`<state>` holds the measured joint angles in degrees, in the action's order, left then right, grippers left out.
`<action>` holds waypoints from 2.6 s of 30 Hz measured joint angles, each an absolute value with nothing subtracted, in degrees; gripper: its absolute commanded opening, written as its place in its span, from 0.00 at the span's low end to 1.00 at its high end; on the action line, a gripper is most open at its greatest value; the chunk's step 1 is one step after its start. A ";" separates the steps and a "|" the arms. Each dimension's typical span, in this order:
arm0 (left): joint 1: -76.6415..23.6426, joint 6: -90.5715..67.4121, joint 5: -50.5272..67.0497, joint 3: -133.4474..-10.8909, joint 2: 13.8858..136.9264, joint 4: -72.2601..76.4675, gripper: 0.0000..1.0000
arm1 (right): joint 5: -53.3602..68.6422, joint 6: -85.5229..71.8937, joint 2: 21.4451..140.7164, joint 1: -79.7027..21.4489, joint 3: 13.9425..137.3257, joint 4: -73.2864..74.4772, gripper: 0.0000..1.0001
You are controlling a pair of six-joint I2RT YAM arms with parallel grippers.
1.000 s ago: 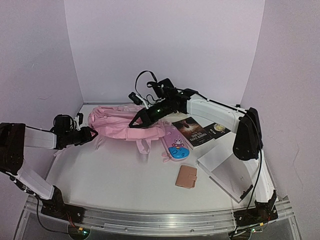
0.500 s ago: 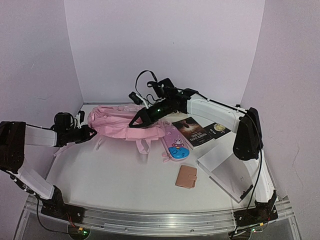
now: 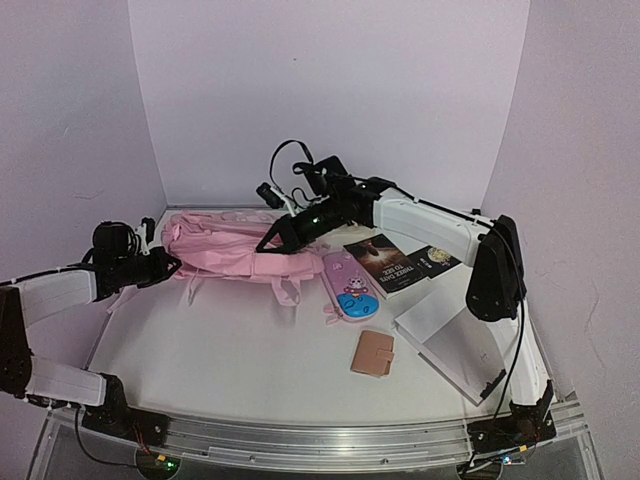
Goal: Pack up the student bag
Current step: Unzip the student bag at the center of the board.
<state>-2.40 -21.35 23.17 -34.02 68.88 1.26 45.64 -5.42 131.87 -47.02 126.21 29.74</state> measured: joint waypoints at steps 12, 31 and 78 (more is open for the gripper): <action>-11.07 -28.52 15.43 -35.74 60.70 -16.93 0.00 | 40.59 -5.17 131.88 -47.57 127.17 31.09 0.00; -21.64 -30.67 24.79 -40.80 57.88 -20.30 0.00 | 34.76 -5.43 131.90 -49.93 125.01 30.39 0.00; -41.19 -37.68 10.10 -46.49 74.75 -14.80 0.00 | 33.71 -11.26 137.50 -52.27 124.05 28.59 0.00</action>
<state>-41.19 -37.68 10.10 -46.49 74.75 -14.80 33.71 -11.26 137.50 -52.27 124.05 28.59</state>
